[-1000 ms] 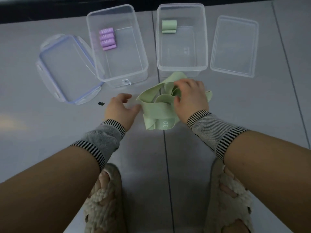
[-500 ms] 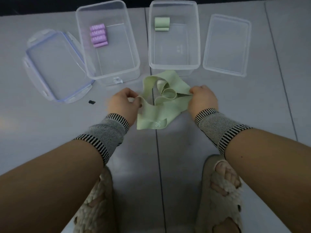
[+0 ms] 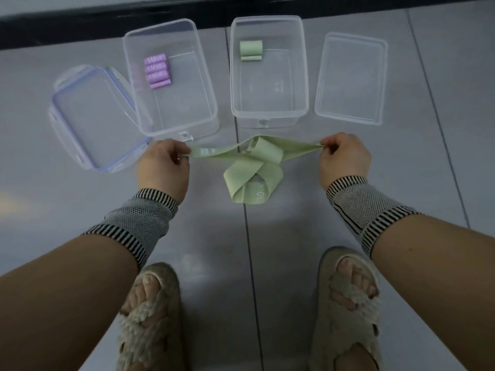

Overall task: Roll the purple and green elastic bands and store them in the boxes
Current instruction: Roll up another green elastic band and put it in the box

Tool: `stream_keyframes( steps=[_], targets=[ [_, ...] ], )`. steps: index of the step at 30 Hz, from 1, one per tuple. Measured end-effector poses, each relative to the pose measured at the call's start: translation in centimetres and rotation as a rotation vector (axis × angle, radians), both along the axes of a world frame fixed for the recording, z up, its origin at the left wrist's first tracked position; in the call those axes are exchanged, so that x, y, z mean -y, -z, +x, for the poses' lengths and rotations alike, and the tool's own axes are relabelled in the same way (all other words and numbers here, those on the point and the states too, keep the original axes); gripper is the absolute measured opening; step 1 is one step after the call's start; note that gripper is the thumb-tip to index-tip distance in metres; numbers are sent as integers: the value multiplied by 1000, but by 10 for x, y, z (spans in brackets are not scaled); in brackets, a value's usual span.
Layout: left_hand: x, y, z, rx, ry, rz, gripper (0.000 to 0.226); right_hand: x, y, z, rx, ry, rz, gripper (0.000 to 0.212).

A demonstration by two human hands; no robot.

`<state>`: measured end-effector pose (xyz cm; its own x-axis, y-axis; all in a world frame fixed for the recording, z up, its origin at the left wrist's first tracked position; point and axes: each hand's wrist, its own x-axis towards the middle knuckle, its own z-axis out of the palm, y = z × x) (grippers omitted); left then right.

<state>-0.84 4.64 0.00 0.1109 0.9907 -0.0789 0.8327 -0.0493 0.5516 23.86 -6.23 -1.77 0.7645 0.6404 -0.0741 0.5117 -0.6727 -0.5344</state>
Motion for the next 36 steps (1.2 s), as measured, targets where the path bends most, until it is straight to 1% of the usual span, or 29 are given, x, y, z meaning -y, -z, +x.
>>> stream_keyframes(
  steps=[3, 4, 7, 8, 9, 12, 14, 16, 17, 19, 21, 23, 26, 27, 28, 29, 31, 32, 34, 35, 36],
  targets=[
    [1, -3, -2, 54, -29, 39, 16, 1, -4, 0, -6, 10, 46, 20],
    [1, -3, -4, 43, 1, 37, 16, 3, -3, 0, -19, -22, -6, 21],
    [12, 10, -10, -58, 128, -78, 17, 17, 5, -5, -99, -141, -333, 28],
    [18, 15, -12, -81, 168, -107, 17, 21, 6, -10, -118, -167, -404, 30],
    [24, 19, -12, -88, 207, -124, 16, 22, 6, -14, -119, -189, -431, 31],
    [34, 21, -12, -97, 254, -217, 15, 13, 0, -30, -66, -275, -347, 28],
    [32, 16, -12, -148, 228, -362, 14, 3, -4, -40, -35, -396, -265, 27],
    [30, 12, -11, -187, 239, -477, 13, -5, -3, -52, -40, -519, -245, 27],
    [28, 11, -10, -223, 254, -481, 12, -7, 0, -57, -56, -545, -251, 27],
    [21, 11, -6, -296, 267, -386, 17, -10, 6, -62, -97, -512, -261, 26],
    [13, 15, 2, -287, 264, -281, 27, -10, 8, -61, -104, -459, -260, 26],
    [8, 22, 15, -243, 300, -230, 37, -8, 7, -58, -127, -472, -273, 30],
    [9, 35, 37, -200, 455, -235, 49, 0, 5, -61, -233, -556, -312, 49],
    [11, 38, 42, -225, 529, -230, 50, 3, 7, -63, -233, -578, -330, 54],
    [11, 40, 46, -276, 593, -213, 48, 5, 9, -64, -219, -586, -344, 54],
    [11, 42, 47, -328, 625, -197, 44, 7, 10, -64, -200, -581, -351, 50],
    [9, 41, 47, -343, 556, -221, 29, 9, 8, -62, -162, -558, -350, 33],
    [9, 39, 46, -298, 496, -259, 21, 10, 7, -62, -147, -563, -345, 26],
    [9, 35, 43, -161, 362, -290, 11, 12, 5, -61, -114, -593, -316, 19],
    [7, 32, 41, -81, 252, -268, 10, 13, 4, -60, -94, -606, -301, 18],
    [3, 29, 38, 13, 102, -237, 11, 13, 3, -59, -75, -611, -295, 17]
  ],
)
